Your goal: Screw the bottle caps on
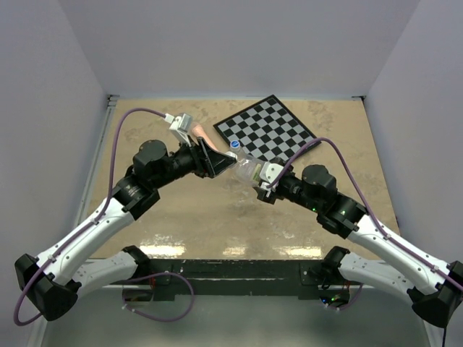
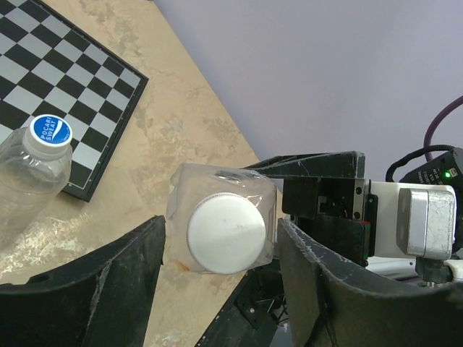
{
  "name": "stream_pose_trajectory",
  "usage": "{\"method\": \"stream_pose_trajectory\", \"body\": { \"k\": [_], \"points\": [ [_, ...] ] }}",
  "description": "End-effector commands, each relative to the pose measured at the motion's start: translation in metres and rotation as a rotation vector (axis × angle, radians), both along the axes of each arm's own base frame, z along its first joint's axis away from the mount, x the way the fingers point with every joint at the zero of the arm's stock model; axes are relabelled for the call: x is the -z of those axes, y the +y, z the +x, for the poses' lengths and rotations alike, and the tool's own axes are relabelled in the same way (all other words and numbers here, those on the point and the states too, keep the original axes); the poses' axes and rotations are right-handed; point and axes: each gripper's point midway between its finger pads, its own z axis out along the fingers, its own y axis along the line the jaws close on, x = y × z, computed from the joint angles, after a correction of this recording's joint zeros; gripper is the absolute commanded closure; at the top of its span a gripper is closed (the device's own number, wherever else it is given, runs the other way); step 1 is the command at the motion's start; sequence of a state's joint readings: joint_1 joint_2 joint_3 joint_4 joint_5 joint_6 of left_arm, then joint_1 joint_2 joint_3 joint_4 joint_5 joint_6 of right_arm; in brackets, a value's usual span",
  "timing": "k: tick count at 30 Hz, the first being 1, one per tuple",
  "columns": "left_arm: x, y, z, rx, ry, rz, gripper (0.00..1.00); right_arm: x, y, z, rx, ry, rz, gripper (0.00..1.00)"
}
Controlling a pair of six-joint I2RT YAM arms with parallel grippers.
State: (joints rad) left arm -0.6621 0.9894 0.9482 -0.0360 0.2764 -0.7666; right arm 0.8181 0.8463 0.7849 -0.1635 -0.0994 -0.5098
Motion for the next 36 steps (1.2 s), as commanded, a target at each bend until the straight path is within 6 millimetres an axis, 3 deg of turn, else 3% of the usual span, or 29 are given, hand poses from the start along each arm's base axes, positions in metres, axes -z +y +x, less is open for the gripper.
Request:
{"method": "stream_pose_trajectory", "body": {
  "k": [1,4,10,16,27,33,36],
  "points": [
    [-0.028,-0.003,0.0,0.004,-0.064,-0.032,0.35,-0.013,0.006,0.002,-0.011,-0.042,0.031,1.0],
    [-0.027,-0.004,0.0,0.006,-0.064,-0.02,0.41,-0.014,0.005,0.002,-0.011,-0.045,0.034,1.0],
    [-0.023,-0.005,-0.002,0.028,-0.087,0.01,0.69,-0.016,0.006,0.0,-0.021,-0.044,0.041,1.0],
    [-0.025,-0.008,-0.015,0.137,-0.231,0.09,0.72,-0.028,0.014,-0.016,-0.111,-0.041,0.087,1.0],
    [-0.004,-0.012,-0.071,0.581,-0.807,0.298,0.75,-0.055,0.032,-0.064,-0.383,-0.047,0.154,1.0],
    [0.011,-0.005,-0.078,0.666,-1.042,0.396,0.78,-0.061,0.034,-0.075,-0.441,-0.042,0.163,1.0],
    [0.011,-0.004,-0.078,0.668,-1.087,0.414,0.73,-0.06,0.033,-0.074,-0.433,-0.041,0.159,1.0]
  ]
}}
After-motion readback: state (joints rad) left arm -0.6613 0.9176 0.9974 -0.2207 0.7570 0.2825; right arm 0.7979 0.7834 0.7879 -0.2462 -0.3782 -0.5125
